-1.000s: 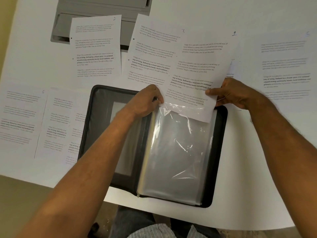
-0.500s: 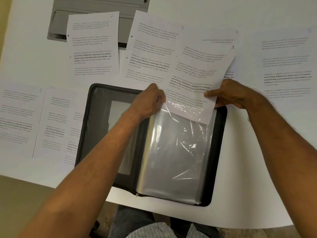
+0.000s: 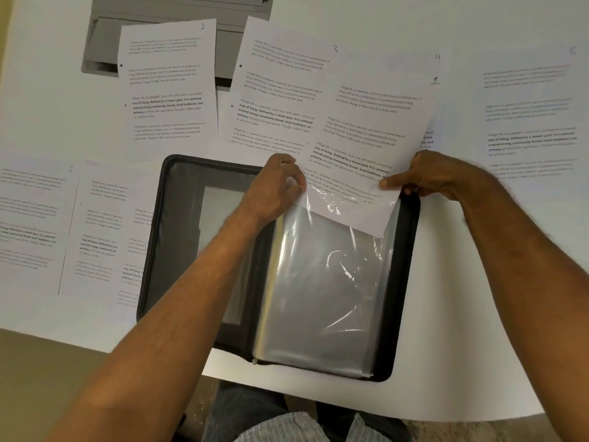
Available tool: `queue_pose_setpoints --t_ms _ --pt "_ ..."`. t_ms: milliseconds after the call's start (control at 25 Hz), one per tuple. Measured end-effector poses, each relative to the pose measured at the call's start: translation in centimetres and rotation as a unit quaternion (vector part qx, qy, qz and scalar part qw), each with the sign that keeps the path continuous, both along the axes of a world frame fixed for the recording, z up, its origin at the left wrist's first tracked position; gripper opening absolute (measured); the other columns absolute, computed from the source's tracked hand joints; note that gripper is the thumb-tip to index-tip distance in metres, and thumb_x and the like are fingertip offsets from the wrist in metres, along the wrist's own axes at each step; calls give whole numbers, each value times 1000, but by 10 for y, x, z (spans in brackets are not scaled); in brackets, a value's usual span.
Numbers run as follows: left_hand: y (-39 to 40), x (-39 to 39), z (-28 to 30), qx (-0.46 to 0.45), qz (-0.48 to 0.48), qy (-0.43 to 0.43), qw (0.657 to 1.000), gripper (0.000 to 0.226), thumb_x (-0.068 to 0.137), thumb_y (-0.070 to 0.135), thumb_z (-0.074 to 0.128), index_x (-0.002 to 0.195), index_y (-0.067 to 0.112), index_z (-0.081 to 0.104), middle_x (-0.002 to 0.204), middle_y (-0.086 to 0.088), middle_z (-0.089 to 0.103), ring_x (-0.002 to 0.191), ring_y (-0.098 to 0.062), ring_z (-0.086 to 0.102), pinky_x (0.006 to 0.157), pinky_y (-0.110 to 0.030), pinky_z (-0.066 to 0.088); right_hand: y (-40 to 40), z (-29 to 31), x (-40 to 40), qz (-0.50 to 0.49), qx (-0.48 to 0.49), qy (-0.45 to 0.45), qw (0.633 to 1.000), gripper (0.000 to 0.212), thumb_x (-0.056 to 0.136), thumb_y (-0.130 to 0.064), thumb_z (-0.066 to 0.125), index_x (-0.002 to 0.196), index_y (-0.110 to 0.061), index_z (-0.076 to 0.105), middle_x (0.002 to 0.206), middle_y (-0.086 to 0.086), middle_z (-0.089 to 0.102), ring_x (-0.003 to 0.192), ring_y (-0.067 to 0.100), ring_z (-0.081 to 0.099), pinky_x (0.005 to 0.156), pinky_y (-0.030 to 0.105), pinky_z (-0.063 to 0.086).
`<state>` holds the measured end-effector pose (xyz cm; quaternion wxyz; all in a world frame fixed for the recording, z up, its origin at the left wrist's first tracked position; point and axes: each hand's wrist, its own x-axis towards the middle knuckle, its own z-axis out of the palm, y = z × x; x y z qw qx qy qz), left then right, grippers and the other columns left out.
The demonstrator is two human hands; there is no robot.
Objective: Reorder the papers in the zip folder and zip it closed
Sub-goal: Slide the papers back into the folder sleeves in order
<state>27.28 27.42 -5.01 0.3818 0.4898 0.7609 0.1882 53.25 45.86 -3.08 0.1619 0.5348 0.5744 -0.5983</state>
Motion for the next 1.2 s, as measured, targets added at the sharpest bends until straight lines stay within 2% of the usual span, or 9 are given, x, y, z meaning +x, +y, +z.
queue_pose_setpoints --t_ms 80,200,320,400,480,680,840,1000,1200 --pt "0 -1 -2 8 14 -6 1000 7 90 13 72 91 18 76 122 2 53 103 -8 54 86 -15 44 1 2 -1 -34 2 21 999 30 83 -29 84 108 -21 69 89 -1 74 72 13 61 69 27 47" --pt "2 -3 -2 26 34 -24 999 5 87 13 77 84 16 79 97 7 65 87 2 58 75 -11 45 4 3 -7 -162 46 68 983 26 86 -44 80 105 -27 71 93 -6 77 75 9 70 70 27 48" --pt "4 -3 2 20 23 -19 999 5 88 12 76 84 14 79 82 15 67 80 5 61 76 -14 49 3 -2 -16 -238 58 120 962 25 92 -32 76 113 -19 72 102 -5 75 78 5 73 61 21 58" --pt "3 -4 0 37 28 -21 999 3 87 12 77 84 12 79 87 12 66 84 6 60 80 -17 51 0 -5 -16 -233 47 135 962 22 93 -25 76 113 -16 72 107 -1 76 85 9 75 64 23 61" --pt "0 -4 -3 43 44 -17 998 1 86 13 78 86 14 78 98 7 57 90 7 54 80 -10 45 -1 -6 -11 -215 26 148 965 21 92 -25 76 111 -18 72 111 2 77 96 18 76 72 29 64" --pt "-2 -2 -9 33 64 -17 997 5 85 15 79 89 17 76 113 4 51 100 -2 51 83 -8 42 -7 -11 2 -141 -52 176 973 46 89 -16 76 134 -17 64 122 2 75 108 23 74 88 40 63" --pt "-1 -1 -1 30 70 -28 997 9 85 14 80 79 20 76 89 11 61 79 -2 56 73 -17 50 -13 -9 -2 -129 -30 175 976 43 92 -20 75 133 -18 64 122 0 75 107 19 74 83 33 64" --pt "0 -2 4 10 67 -26 997 7 86 15 79 81 19 77 77 11 64 64 -2 53 58 -6 39 -21 -8 -13 -224 47 178 957 27 97 -32 71 122 -21 70 115 -3 77 101 15 75 79 28 63" --pt "-2 -1 6 26 69 -41 996 14 87 9 76 80 20 75 77 17 66 62 10 56 60 -4 40 -25 -10 -6 -105 43 120 986 20 93 -32 75 112 -27 72 109 -11 76 98 13 71 83 30 57"
